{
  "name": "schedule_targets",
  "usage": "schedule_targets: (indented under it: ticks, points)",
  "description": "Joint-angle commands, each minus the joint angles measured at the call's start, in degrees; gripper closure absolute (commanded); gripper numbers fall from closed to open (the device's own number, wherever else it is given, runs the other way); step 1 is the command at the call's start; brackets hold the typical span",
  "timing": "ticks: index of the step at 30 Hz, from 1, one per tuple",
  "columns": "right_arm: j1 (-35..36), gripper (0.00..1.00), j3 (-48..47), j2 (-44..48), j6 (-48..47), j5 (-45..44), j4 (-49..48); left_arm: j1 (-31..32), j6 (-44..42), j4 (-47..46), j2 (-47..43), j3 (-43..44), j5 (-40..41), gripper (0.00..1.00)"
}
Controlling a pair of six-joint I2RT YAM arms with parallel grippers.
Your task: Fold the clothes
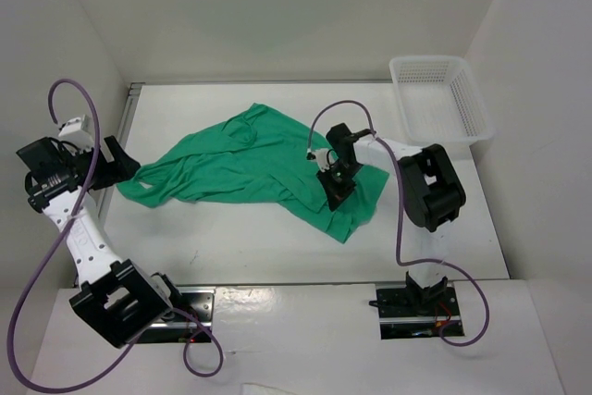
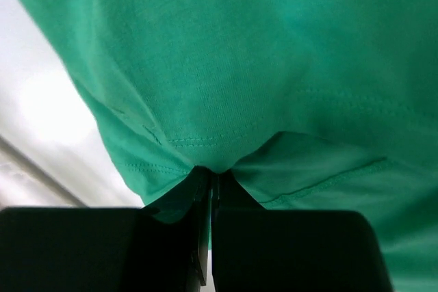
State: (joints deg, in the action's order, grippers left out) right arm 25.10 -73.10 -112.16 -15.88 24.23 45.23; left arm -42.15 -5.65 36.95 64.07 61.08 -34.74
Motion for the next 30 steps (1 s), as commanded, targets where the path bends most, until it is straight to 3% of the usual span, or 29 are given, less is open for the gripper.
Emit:
schedule_targets:
  ticks: [1, 10, 15, 17, 19, 20, 23, 30]
  points:
    - [0.12, 0.98, 3.31, 1.06, -4.15, -19.88, -3.31, 0.40, 0.64, -1.88, -1.67, -0.61, 0.55, 0.10]
    - [-4.79, 0.98, -0.81, 4.57, -16.45, -37.74, -9.89, 1.63, 0.64, -1.88, -1.67, -0.61, 1.08, 0.10]
    - [-7.61, 0.97, -5.20, 4.06, -19.98, -40.31, -11.66, 2.16, 0.64, -1.88, -2.20, -0.61, 1.08, 0.10]
    - [-7.61, 0.88, -5.99, 4.58, -19.98, -40.31, -11.13, 2.16, 0.64, -1.88, -2.20, -0.61, 1.08, 0.10]
    - [-7.61, 0.68, -6.53, 6.33, -19.37, -38.13, -8.95, 2.16, 0.64, -1.88, -2.20, -0.61, 1.08, 0.10]
    - [-7.61, 0.53, -6.53, 8.95, -18.67, -35.42, -8.93, 2.16, 0.64, -1.88, -2.20, -0.61, 1.08, 0.10]
    - [-6.30, 0.46, -5.31, 14.75, -17.96, -32.67, -8.23, 2.68, 0.64, -1.88, -2.20, -0.61, 1.08, 0.10]
    - [-4.98, 0.47, -5.83, 17.25, -13.93, -27.32, -6.04, 3.22, 0.64, -1.88, -1.67, -0.61, 1.60, 0.10]
